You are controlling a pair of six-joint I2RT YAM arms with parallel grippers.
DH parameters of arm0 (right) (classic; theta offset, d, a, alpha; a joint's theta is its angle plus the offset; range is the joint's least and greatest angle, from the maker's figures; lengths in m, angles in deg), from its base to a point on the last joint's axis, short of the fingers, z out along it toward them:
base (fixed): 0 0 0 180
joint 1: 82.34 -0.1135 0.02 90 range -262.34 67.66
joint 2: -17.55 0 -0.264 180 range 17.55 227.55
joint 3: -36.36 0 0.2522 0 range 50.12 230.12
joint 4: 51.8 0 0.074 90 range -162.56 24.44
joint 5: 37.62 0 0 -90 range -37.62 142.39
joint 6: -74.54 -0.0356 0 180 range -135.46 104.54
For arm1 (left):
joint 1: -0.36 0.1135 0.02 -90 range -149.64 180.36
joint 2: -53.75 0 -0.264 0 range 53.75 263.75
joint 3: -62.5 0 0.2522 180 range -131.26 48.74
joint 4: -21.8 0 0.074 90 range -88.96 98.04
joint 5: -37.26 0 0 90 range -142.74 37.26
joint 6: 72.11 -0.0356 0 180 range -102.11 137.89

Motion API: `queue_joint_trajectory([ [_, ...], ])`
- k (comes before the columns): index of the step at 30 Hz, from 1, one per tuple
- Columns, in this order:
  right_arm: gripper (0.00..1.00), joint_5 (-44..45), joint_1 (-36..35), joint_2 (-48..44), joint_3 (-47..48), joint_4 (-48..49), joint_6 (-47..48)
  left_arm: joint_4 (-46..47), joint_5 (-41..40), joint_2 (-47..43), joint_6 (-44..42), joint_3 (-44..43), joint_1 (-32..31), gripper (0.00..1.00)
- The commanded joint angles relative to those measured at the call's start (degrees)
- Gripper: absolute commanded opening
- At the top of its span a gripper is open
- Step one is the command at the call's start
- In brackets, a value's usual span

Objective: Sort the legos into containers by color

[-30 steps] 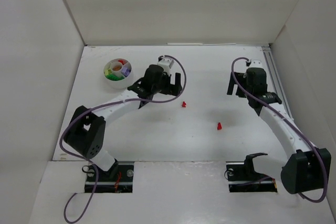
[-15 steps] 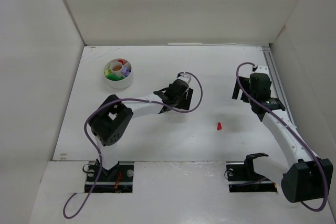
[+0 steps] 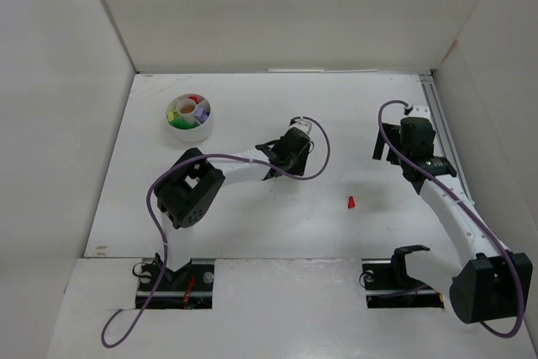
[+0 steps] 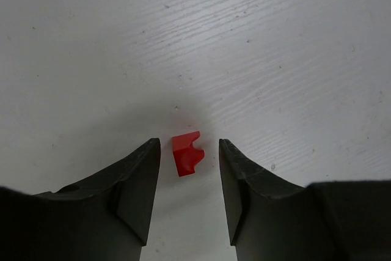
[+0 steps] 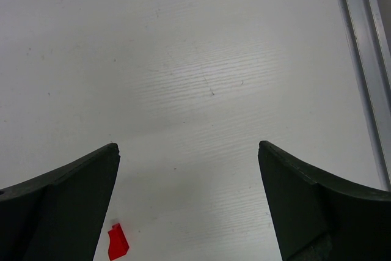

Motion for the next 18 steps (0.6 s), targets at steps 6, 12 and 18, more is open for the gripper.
queue_joint_trajectory([
  [6,1.00,1.31,0.83,-0.08,0.08,0.98,1.08,-3.01,-1.69,1.27,0.93,-2.95,-0.03,0.23],
  [12,1.00,1.31,0.83,-0.61,0.08,0.98,1.08,-2.94,-2.39,-0.83,0.31,-3.65,-0.03,0.00],
  [18,1.00,0.26,0.83,-0.61,-0.53,2.21,2.40,-4.15,-4.41,-5.49,-1.53,-5.93,5.58,0.00],
])
